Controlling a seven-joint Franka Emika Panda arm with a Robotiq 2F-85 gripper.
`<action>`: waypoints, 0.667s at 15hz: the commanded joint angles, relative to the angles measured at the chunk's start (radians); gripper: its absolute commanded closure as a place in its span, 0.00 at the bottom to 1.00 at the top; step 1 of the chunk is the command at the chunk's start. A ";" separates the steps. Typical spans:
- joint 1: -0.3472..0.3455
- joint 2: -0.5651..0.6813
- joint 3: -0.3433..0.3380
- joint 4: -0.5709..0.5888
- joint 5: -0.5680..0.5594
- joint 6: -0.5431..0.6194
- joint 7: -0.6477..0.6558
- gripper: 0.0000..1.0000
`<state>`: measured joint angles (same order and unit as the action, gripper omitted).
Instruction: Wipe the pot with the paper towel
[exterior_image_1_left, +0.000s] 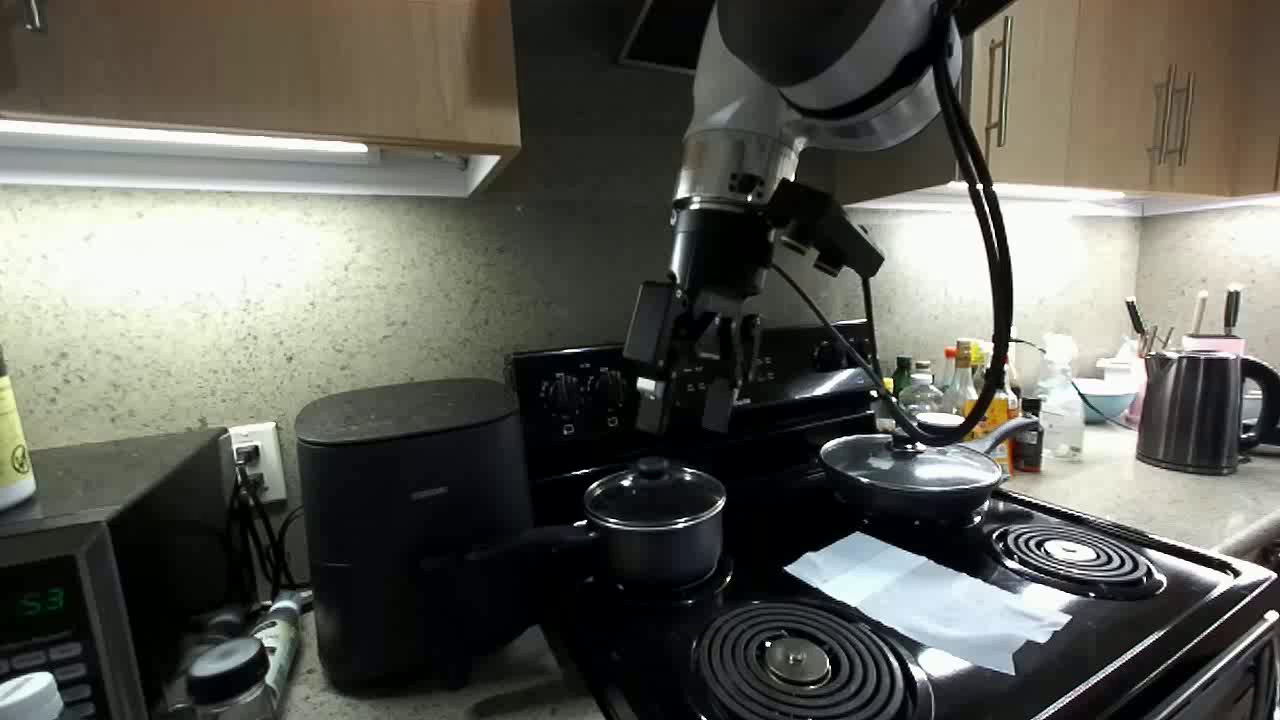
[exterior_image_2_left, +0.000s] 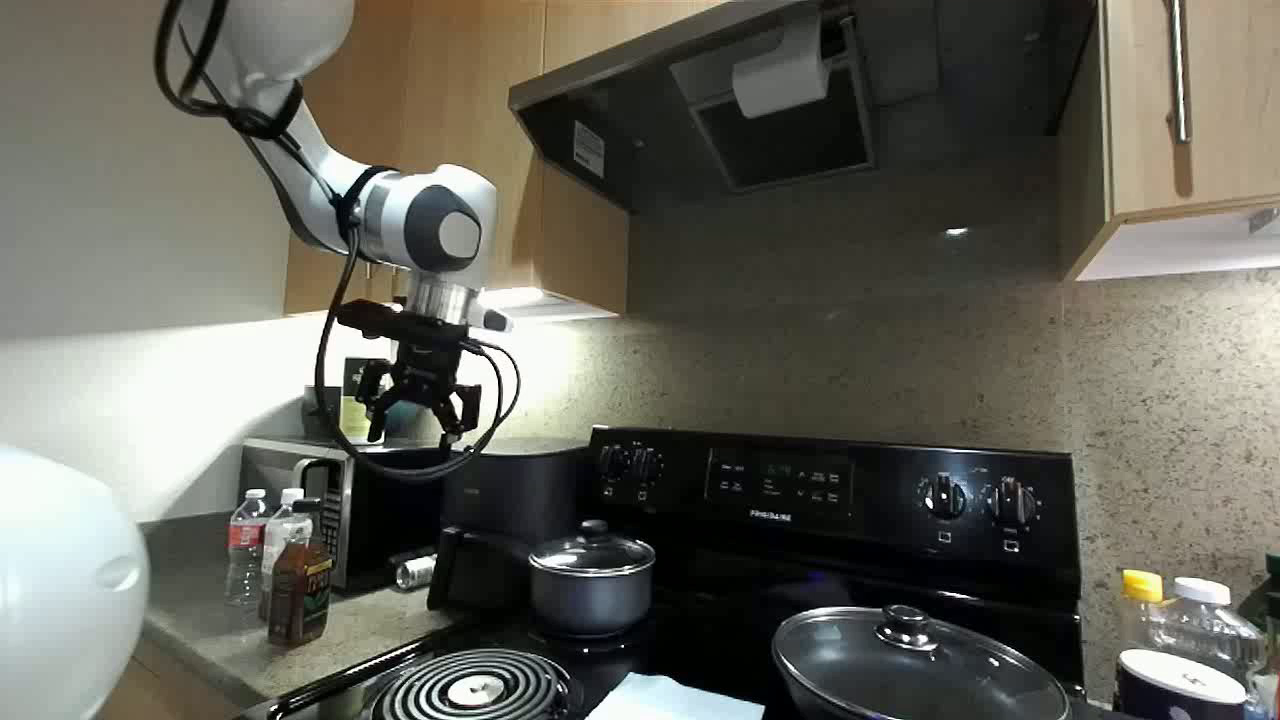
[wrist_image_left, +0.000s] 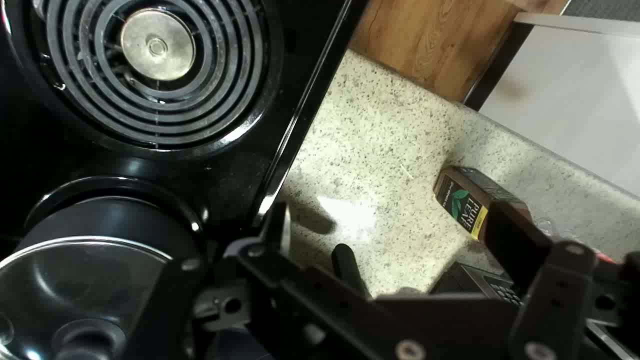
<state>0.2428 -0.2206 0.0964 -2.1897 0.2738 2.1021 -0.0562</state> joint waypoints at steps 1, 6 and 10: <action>-0.021 0.000 0.019 0.003 0.004 -0.004 -0.003 0.00; -0.021 0.000 0.019 0.004 0.004 -0.004 -0.003 0.00; -0.030 -0.001 0.018 -0.006 -0.010 0.007 0.010 0.00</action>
<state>0.2412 -0.2205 0.0977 -2.1886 0.2738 2.1021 -0.0562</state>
